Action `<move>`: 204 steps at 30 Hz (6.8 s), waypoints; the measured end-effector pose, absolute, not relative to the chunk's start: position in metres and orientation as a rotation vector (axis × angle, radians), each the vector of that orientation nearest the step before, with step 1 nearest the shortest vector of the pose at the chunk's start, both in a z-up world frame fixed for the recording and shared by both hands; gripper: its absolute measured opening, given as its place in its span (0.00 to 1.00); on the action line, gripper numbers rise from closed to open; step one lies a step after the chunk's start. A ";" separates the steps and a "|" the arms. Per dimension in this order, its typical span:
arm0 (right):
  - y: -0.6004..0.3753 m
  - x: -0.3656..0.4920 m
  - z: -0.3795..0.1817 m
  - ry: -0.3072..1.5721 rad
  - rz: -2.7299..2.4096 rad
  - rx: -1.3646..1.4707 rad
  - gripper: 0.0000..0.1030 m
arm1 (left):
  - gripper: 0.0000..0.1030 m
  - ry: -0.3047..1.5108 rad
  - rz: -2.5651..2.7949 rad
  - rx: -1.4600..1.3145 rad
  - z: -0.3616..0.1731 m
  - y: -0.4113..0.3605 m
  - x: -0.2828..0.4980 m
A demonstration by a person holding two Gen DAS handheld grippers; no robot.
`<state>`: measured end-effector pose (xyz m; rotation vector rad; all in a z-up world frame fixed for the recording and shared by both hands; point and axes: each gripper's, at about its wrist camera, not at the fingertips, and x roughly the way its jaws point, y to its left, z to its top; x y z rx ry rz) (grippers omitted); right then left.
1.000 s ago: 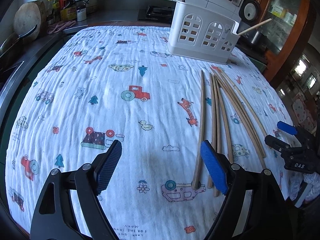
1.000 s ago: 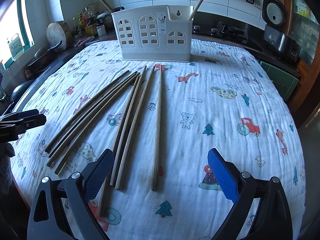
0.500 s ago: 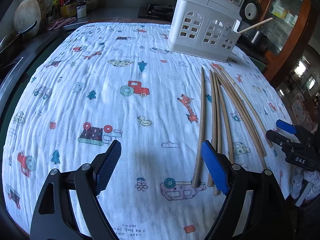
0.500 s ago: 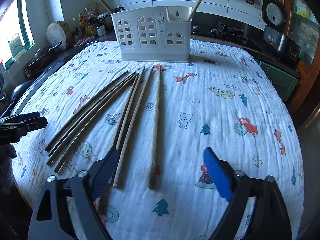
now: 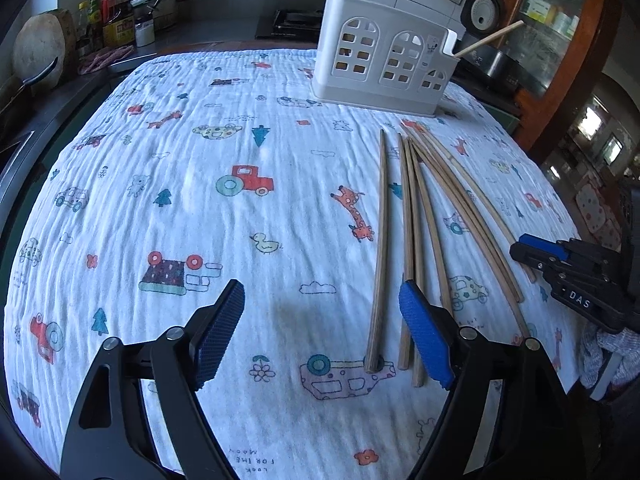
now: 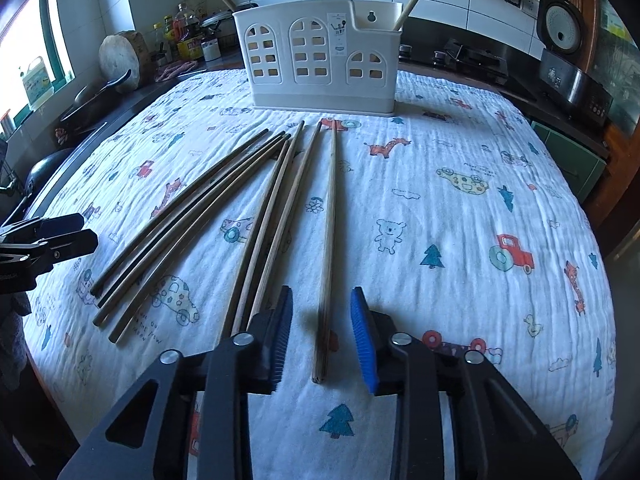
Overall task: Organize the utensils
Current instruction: 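Close the left gripper on another chopstick while the right gripper grasps one too, then lift and carry the left gripper's chopstick to the holder while the right gripper carries its own, then lower the left gripper's chopstick into the holder and open while the right gripper releases its own, then withdraw both open grippers from the holder back over the chopsticks on the cloth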
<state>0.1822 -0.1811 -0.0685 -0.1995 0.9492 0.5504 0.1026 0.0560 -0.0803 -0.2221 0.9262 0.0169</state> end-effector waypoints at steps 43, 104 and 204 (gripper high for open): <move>-0.190 0.176 -0.029 0.809 0.528 -0.167 0.07 | 0.05 0.888 -0.074 -0.089 -0.046 0.022 0.118; -0.138 0.371 0.127 0.729 0.566 -0.200 0.07 | 0.05 0.794 -0.100 -0.105 0.096 0.071 0.314; -0.171 0.191 -0.064 0.888 0.443 -0.169 0.85 | 0.95 0.816 0.160 -0.250 -0.050 0.093 0.058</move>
